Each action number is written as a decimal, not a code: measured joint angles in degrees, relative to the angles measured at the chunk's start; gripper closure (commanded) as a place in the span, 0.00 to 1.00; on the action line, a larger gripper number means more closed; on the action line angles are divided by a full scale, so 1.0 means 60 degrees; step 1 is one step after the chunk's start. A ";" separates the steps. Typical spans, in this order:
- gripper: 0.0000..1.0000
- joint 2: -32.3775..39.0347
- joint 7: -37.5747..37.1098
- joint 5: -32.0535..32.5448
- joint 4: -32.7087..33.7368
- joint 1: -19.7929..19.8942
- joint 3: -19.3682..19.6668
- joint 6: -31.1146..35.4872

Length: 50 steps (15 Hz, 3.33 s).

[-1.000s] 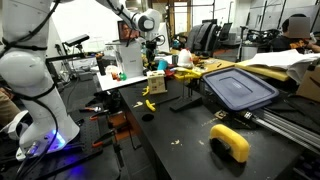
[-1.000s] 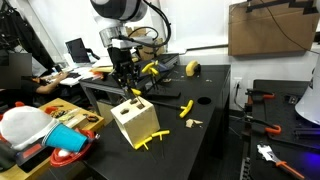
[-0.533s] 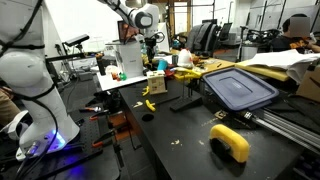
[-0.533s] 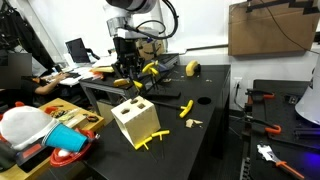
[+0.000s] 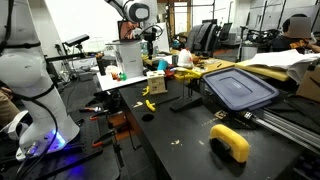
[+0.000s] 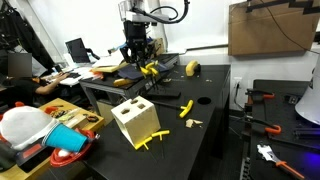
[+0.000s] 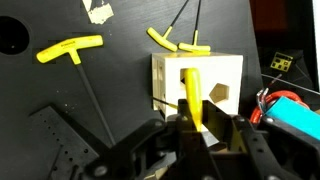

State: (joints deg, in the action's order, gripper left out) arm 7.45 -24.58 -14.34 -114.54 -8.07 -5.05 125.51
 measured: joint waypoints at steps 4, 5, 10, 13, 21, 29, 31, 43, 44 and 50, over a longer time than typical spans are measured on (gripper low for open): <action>0.95 -0.0433 -0.0414 -0.0716 -0.0744 0.0323 0.0173 0.0348; 0.95 -0.0464 -0.0532 -0.0884 -0.0947 0.0399 0.0233 0.0520; 0.95 -0.0738 -0.1280 -0.1631 -0.1926 0.0623 0.0347 0.1452; 0.95 -0.0959 -0.1728 -0.1753 -0.2411 0.0737 0.0401 0.1824; 0.80 -0.1030 -0.2326 -0.1400 -0.2873 0.0963 0.0594 0.2083; 0.95 -0.1021 -0.2325 -0.1400 -0.2872 0.0963 0.0594 0.2083; 0.95 -0.0942 -0.2352 -0.1460 -0.2818 0.0983 0.0595 0.2087; 0.95 -0.0210 -0.4814 -0.2434 -0.2491 0.1491 0.1100 0.3051; 0.95 -0.0127 -0.4811 -0.2694 -0.2504 0.1555 0.1104 0.3118; 0.95 0.0257 -0.4795 -0.3642 -0.2763 0.1821 0.1298 0.3781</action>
State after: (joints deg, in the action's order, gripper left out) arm 8.99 -53.35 -36.20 -131.12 2.85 2.74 148.20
